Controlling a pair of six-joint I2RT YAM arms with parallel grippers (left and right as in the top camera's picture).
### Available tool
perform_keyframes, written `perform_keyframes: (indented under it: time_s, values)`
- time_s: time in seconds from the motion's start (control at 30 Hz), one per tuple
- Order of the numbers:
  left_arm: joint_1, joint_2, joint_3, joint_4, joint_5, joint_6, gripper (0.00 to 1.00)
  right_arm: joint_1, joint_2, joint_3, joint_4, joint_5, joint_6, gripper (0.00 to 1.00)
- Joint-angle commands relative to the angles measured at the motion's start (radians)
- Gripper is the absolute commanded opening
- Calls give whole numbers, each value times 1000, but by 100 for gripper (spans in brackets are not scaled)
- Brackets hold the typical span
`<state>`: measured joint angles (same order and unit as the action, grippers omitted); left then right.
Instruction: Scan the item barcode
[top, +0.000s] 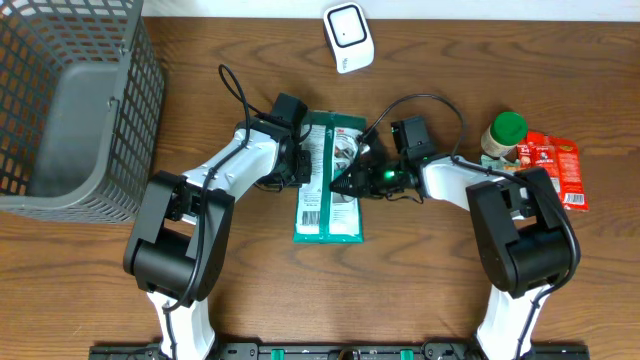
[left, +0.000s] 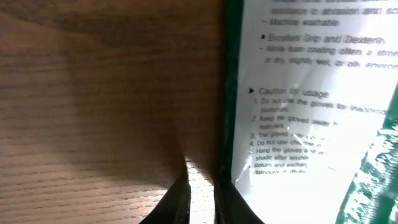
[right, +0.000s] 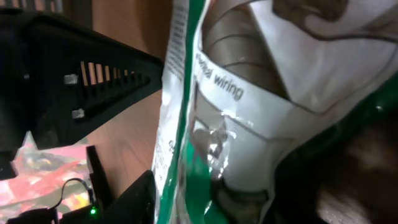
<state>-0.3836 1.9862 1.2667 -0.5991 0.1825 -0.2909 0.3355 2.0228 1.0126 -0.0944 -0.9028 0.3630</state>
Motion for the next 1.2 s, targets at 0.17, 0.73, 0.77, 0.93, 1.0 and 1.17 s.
perform_keyframes:
  time_s: [0.17, 0.73, 0.77, 0.93, 1.0, 1.17]
  values:
    - [-9, 60, -20, 6, 6, 2, 16, 28, 37, -11, 33, 0, -3, 33]
    - [69, -236, -11, -37, 5, 2, 24, 5, -64, -11, -9, 11, -134, 1]
    - [78, -253, -11, -47, 5, 2, 25, 5, -85, -11, -26, 27, -158, 1]
    - [112, -289, -11, -112, 5, 3, 28, 5, -154, -11, -79, 41, -242, 1]
    - [119, -285, -11, -140, 5, 11, 31, 5, -172, -11, -90, 42, -261, 1]
    - [148, -280, -11, -209, -37, 28, 36, 5, -221, -11, -154, 175, -330, 1]
